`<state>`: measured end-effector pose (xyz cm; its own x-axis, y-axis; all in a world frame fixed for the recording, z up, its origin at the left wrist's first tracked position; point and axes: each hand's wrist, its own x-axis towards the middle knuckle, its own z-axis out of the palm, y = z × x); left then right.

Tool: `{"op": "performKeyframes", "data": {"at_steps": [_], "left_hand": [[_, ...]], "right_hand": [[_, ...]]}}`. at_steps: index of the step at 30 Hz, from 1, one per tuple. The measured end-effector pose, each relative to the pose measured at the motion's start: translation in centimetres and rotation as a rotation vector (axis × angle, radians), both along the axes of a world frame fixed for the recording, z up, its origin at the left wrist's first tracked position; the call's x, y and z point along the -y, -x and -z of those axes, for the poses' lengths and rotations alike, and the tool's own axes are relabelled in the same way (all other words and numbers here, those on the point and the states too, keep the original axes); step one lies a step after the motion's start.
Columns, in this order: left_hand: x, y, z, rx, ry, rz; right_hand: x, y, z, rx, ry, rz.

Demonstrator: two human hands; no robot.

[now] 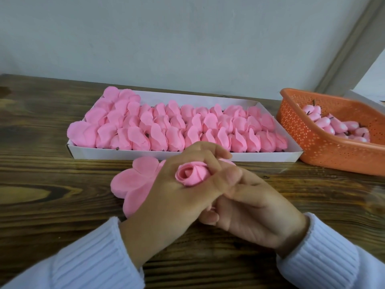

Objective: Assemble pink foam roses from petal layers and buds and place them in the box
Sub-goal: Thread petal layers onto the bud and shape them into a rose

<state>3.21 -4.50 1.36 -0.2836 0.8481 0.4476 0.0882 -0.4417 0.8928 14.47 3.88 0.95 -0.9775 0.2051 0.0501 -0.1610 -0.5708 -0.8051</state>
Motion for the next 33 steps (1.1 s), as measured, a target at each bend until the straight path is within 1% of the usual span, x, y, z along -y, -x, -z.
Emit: {"op": "performKeyframes", "data": {"at_steps": [2, 7, 8, 10, 12, 13, 14, 16, 18, 20, 21, 23, 24, 26, 29, 31, 33], "left_hand": [[0.1, -0.1, 0.0, -0.033, 0.023, 0.03], [0.1, -0.1, 0.0, 0.027, 0.142, -0.003], [0.1, 0.0, 0.0, 0.065, 0.138, 0.0], [-0.1, 0.3, -0.1, 0.214, 0.12, 0.003], [-0.4, 1.3, -0.5, 0.306, 0.11, -0.125], [-0.6, 1.9, -0.6, 0.336, 0.102, -0.199], [-0.8, 2.5, -0.8, 0.38, 0.091, -0.248], [-1.1, 3.6, -1.1, 0.523, 0.071, -0.298], [-1.3, 4.4, -1.1, 0.711, 0.065, -0.313], [-1.5, 5.0, -1.1, 0.865, 0.086, -0.326], [-1.5, 5.2, -1.0, 0.915, 0.102, -0.335], [-1.7, 5.5, -0.8, 0.974, 0.128, -0.343], [-1.8, 5.6, -0.7, 0.987, 0.136, -0.344], [-1.9, 5.6, -0.6, 0.984, 0.147, -0.342], [-2.0, 5.6, -0.2, 0.969, 0.138, -0.33], [-2.1, 5.5, 0.0, 0.959, 0.135, -0.322], [-2.2, 5.5, 0.2, 0.944, 0.138, -0.323]], "right_hand": [[0.1, 0.0, 0.1, 0.033, -0.028, 0.041], [0.8, 0.3, 0.1, 0.081, -0.156, 0.128], [0.8, 0.4, -0.1, 0.092, -0.185, 0.136], [0.6, 0.5, -0.6, 0.146, -0.248, 0.201], [0.2, 0.5, -1.2, 0.222, -0.395, 0.315], [0.0, 0.5, -1.6, 0.276, -0.536, 0.376], [-0.2, 0.5, -1.8, 0.337, -0.735, 0.439], [-0.4, 0.7, -2.3, 0.398, -1.22, 0.518], [0.0, 1.1, -2.5, 0.37, -1.594, 0.437], [0.7, 1.8, -2.5, 0.335, -1.881, 0.265], [1.0, 2.1, -2.4, 0.323, -1.985, 0.195], [1.6, 2.7, -2.4, 0.337, -2.128, 0.144], [1.8, 2.9, -2.4, 0.377, -2.161, 0.141], [2.0, 3.1, -2.3, 0.439, -2.164, 0.139], [1.8, 3.0, -2.4, 0.467, -2.147, 0.115], [1.6, 3.0, -2.5, 0.473, -2.097, 0.094], [1.3, 3.0, -2.7, 0.491, -1.996, 0.046]]}}
